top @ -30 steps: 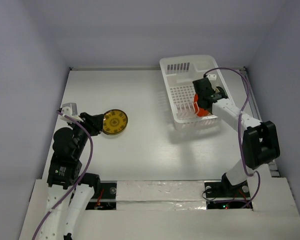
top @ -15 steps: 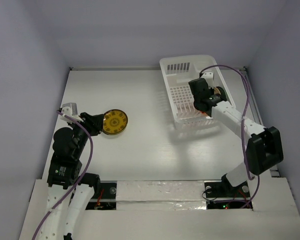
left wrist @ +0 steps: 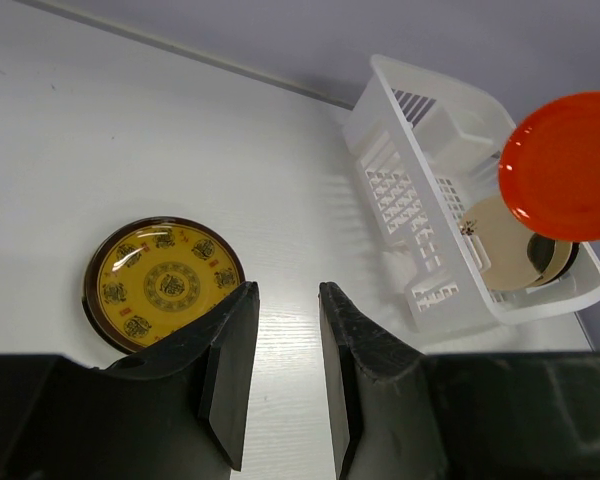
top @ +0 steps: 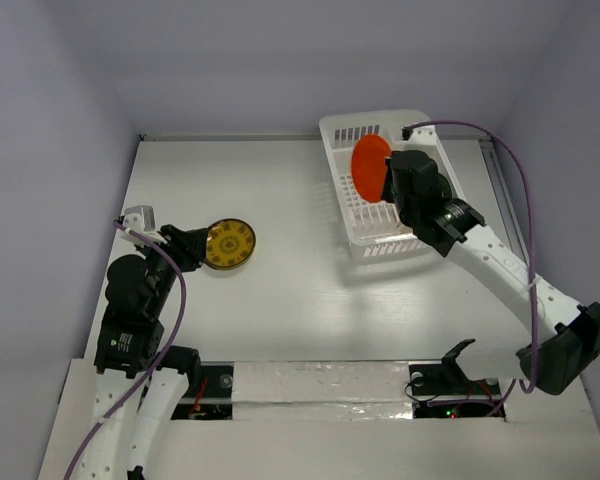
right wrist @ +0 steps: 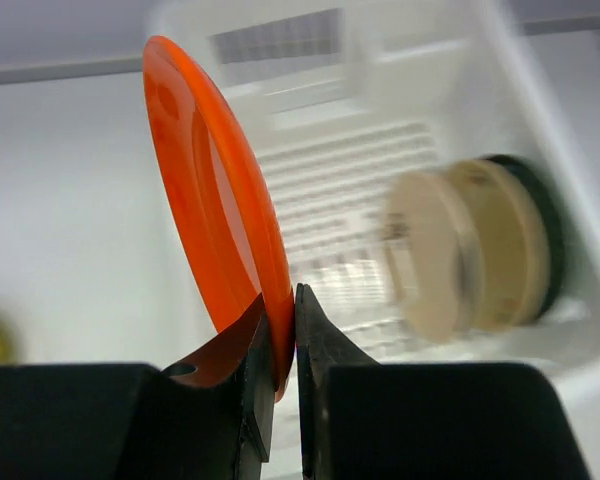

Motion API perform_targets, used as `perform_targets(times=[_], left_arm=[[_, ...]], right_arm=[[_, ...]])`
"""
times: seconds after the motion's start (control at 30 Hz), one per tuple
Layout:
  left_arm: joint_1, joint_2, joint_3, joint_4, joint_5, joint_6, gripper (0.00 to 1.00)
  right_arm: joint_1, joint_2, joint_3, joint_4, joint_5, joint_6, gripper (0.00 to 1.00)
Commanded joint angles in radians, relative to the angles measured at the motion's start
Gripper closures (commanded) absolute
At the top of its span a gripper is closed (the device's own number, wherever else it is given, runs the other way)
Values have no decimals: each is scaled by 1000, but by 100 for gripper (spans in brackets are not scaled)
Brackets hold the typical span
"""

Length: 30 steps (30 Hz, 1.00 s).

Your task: Unload the plates from the dish rack

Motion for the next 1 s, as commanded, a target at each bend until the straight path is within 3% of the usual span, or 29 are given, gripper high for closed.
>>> perform_targets(times=[0.0,0.07,0.13,0.3,0.7,0.83,0.97], left_arm=[[-5,5,-9,43,9,-8,72],[-5,5,-9,43,9,-7,72],[-5,5,-9,42,6,-8,72],[-5,4,-9,42,7,-8,72],[-5,4,-7,42,7,-8,72],[-5,7,-7,40,7,-8,72],[-5,8,-7,42,10,-8,72]], right_arm=[[37,63,0,238,-397,132,100],[63,135,-51,449,-639,246,100],[109,208,-37,538,-761,314,100],[212,486,138,546,-744,405,100],[249,811,283,617,-822,626,96],[249,847,297,621,-816,654,81],[258,855,288,618,-831,657,74]])
